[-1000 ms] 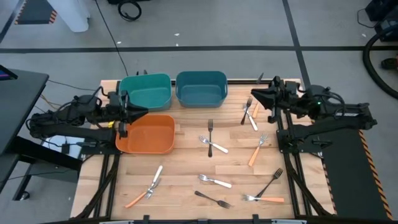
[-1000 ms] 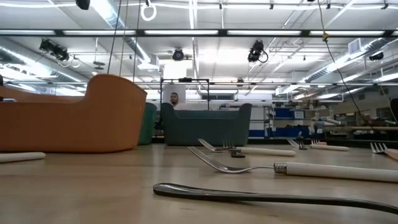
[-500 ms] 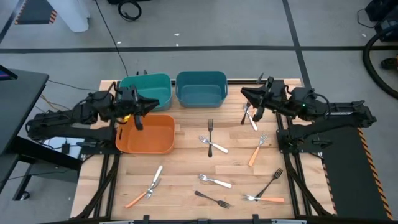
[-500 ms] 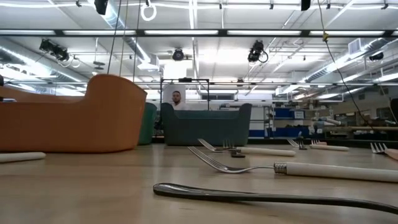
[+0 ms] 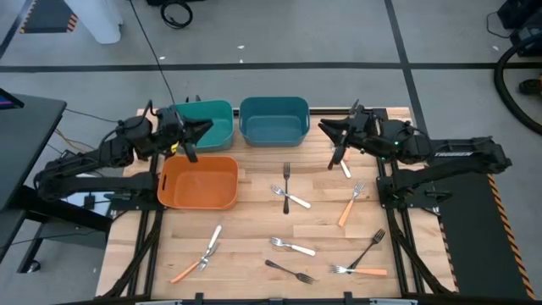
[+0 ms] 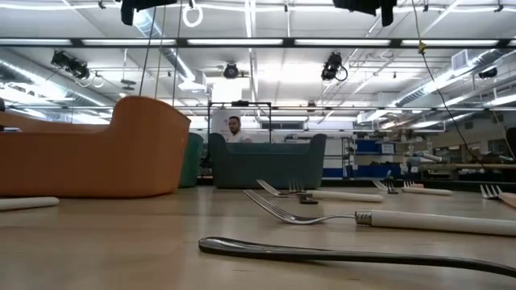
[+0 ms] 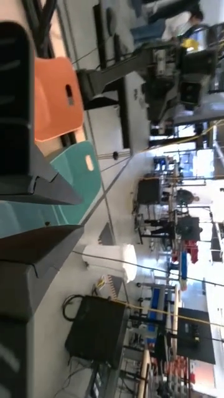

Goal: Sort silverware by color (type)
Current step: Put the white fork into the blue bin

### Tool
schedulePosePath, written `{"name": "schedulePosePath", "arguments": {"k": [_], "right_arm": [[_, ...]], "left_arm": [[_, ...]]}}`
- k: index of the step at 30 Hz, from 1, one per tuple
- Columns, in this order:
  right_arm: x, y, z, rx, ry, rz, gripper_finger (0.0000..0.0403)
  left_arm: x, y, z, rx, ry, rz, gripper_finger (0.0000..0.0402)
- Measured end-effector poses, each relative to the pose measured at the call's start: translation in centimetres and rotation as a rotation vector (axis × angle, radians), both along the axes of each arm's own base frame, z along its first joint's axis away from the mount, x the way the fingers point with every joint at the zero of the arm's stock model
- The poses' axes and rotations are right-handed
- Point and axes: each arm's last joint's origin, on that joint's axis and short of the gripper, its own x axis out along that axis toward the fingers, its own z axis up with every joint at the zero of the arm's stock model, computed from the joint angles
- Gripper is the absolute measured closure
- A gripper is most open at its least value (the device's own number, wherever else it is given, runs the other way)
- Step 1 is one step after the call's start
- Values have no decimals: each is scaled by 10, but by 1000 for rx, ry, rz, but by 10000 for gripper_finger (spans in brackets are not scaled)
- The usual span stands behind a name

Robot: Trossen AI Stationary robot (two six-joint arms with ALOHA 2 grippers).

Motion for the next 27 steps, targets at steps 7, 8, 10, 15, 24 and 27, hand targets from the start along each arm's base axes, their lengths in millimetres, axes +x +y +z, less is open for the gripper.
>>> {"name": "schedulePosePath", "arguments": {"k": [7,8,10,15,24,27], "right_arm": [[17,-6,-16,36,86,-25,321],[18,-6,-19,38,111,-26,318],[21,-8,-25,42,158,-30,310],[24,-15,-34,62,218,-62,293],[36,-33,-42,56,232,-119,291],[45,-38,-39,62,145,-128,292]], "left_arm": [[-2,6,0,-1,-1,42,345],[-2,6,0,-4,-2,46,345],[-3,8,0,-12,-6,55,345],[-4,10,0,-22,-12,75,345],[-6,15,1,-42,-37,107,345],[-6,15,4,-37,-67,109,345]]}}
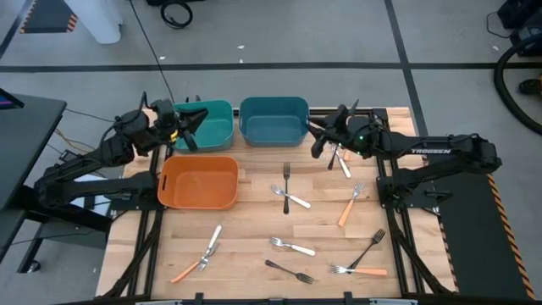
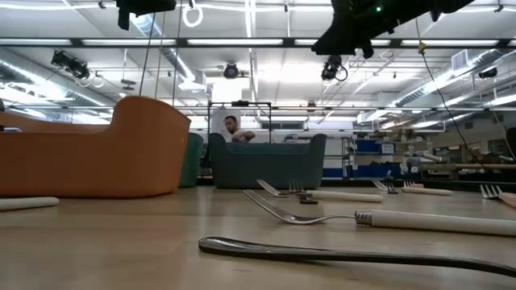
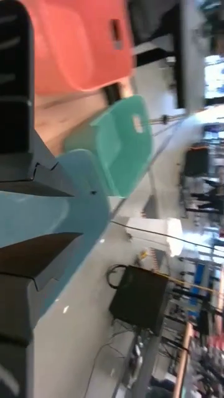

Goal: Sort silverware by color (type)
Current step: Put the white fork into the blue bin

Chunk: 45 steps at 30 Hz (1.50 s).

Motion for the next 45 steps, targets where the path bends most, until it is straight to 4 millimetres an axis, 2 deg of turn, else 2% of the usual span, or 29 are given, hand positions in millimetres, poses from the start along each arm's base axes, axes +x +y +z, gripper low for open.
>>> {"name": "schedulePosePath", "arguments": {"k": [3,11,18,24,28,36,45], "right_arm": [[9,-2,0,20,-75,41,292],[30,5,-16,18,5,221,292],[52,17,2,-82,45,281,292],[72,26,7,-63,154,272,292],[83,36,-4,-18,261,280,292],[103,49,-37,98,335,304,292],[116,58,-67,88,457,354,292]], "left_arm": [[-2,-1,5,4,-1,-1,345],[-14,-6,24,-32,101,-2,345],[-31,-13,37,-82,221,-27,345],[-34,-17,30,-126,313,-84,345],[-35,-17,24,-119,397,-91,345],[-36,-17,18,-93,486,-105,345],[-37,-18,14,-113,532,-108,345]]}}
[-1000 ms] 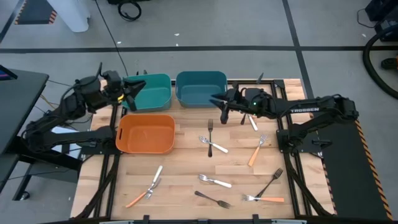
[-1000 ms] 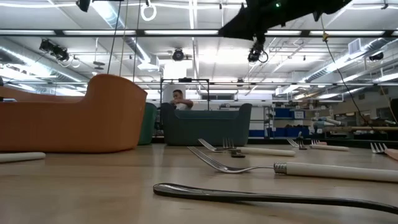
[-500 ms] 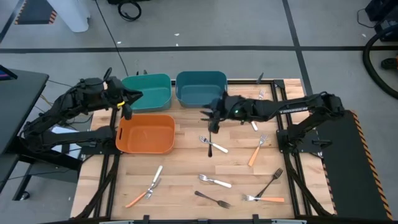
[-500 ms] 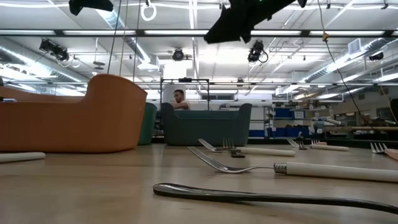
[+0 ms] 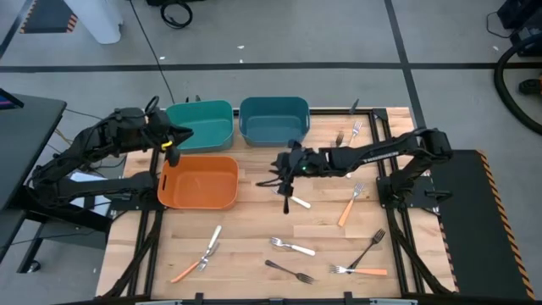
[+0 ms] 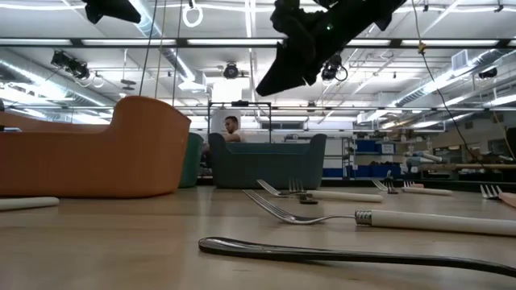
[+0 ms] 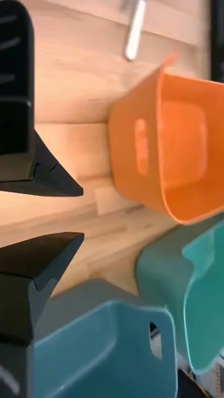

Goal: Sort silverware by color (type)
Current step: Put the white fork into the blue bin

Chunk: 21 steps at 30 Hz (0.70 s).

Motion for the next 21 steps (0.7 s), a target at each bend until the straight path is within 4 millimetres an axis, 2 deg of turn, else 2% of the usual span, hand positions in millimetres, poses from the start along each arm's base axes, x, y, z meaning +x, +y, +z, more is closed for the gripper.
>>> {"name": "schedulePosePath", "arguments": {"k": [10,14,21], "right_arm": [[0,14,-3,-14,18,36,292],[-2,21,-15,-17,103,61,292],[-5,31,-23,-5,169,64,292]], "left_arm": [[-3,-1,-6,-28,68,1,345],[-3,-1,-6,-28,68,1,345],[-3,-1,-6,-27,68,2,345]]}}
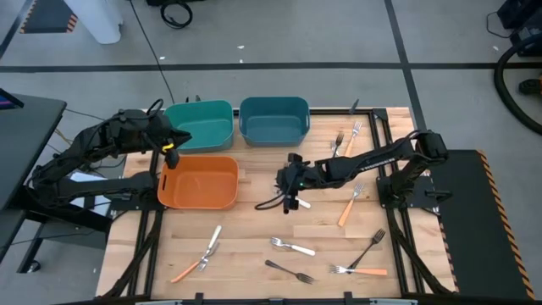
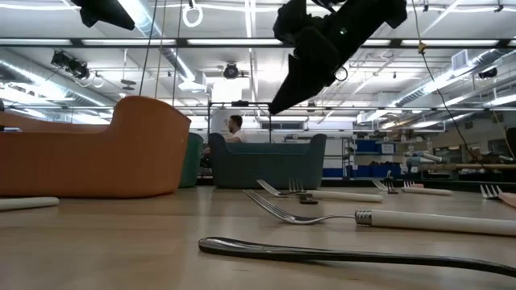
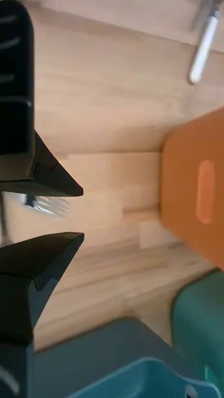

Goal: Sort silverware by color (type)
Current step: Put the white fork into the blue bin

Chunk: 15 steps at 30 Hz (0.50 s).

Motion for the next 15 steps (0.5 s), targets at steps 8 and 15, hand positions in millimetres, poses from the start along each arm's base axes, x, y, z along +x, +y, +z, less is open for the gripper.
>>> {"name": "schedulePosePath", "arguments": {"k": [8,15], "right_arm": [[-16,8,-18,50,141,-67,292],[-30,17,-38,75,203,-50,292]], "left_arm": [[0,0,0,0,-1,1,345],[0,0,0,0,-1,0,345]]}}
